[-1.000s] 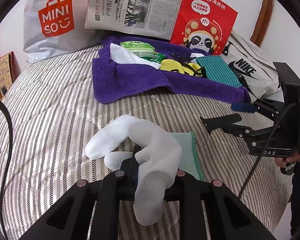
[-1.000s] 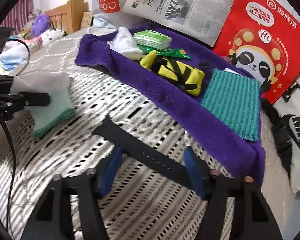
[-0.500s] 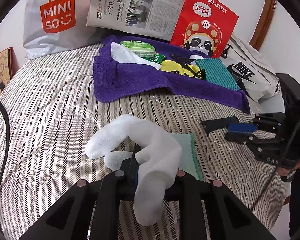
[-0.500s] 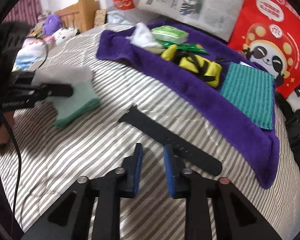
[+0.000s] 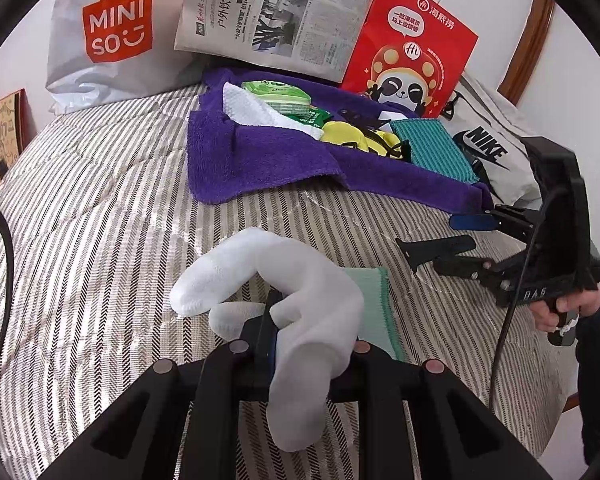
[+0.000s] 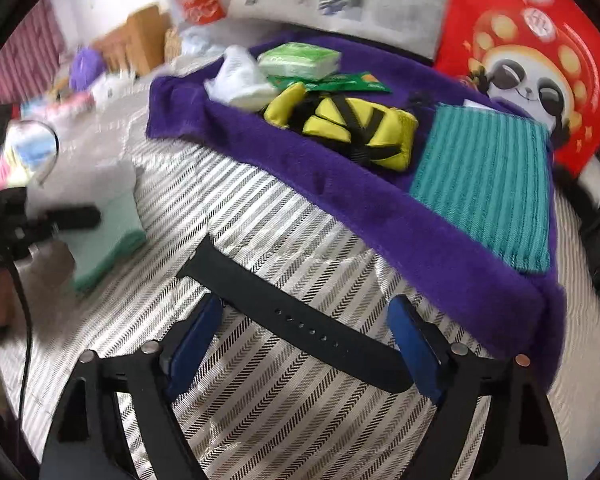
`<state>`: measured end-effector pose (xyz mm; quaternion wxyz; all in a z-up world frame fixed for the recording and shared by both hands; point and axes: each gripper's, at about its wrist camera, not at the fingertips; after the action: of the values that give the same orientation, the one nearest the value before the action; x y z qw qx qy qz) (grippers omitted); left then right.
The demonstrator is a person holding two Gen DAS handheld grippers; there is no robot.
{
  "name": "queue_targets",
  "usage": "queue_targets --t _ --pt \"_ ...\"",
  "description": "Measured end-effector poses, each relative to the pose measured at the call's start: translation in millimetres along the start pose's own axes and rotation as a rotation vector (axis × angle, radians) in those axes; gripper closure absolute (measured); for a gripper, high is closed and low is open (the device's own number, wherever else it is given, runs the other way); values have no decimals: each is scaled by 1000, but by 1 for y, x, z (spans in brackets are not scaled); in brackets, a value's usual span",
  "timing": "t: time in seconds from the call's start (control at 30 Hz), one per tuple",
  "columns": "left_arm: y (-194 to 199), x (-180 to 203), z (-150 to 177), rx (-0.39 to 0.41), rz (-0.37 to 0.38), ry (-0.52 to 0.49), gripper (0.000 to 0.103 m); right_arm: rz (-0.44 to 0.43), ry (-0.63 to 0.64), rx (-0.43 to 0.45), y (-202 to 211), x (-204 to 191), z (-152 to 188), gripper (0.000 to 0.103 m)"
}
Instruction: Organize soft objects
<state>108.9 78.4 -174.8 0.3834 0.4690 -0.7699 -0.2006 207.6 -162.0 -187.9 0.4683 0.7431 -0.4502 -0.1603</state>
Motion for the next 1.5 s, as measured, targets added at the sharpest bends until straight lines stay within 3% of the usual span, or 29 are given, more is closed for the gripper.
queue_targets --t 0.2,0.33,0.4,0.47,0.53,0.73,0.9,1.03,1.1,1.2,1.3,1.5 --pt "-1 3 -1 -3 -14 -11 86 -4 20 -13 19 -13 12 71" --pt "-1 2 -1 -3 -13 -9 86 -28 42 -37 29 -23 21 78" --pt "-1 2 -1 -3 -12 -8 86 -49 71 -51 35 -32 27 79" --pt "-1 2 -1 -3 -12 -9 86 -16 74 -52 36 -37 28 79" --pt "-1 2 -1 -3 -12 -9 86 -5 14 -62 34 -37 25 78" --pt "-1 1 -1 -2 -10 -7 86 61 -90 30 35 -43 31 77" --pt "0 1 -1 1 -1 0 86 17 -129 34 25 -39 16 68" --pt "0 0 -1 1 -1 0 86 40 -82 44 23 -47 11 81" --pt "0 0 -1 1 -1 0 86 32 -135 21 23 -39 10 82" --pt "0 1 -1 1 -3 -1 86 84 -307 -11 33 -14 20 82" --pt "0 1 0 1 -2 -3 86 79 -452 -38 40 3 35 82" --pt "-1 3 0 -3 -11 -13 86 151 -374 -55 35 -17 38 78"
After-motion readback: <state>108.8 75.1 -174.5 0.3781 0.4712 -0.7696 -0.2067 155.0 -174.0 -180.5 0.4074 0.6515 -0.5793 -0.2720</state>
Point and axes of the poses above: each gripper's, at about its wrist camera, not at the fingertips, and y roughly against the way its jaws point, x to its right, z to its underside, and after that the axes turned 13 degrees about z, right-handed
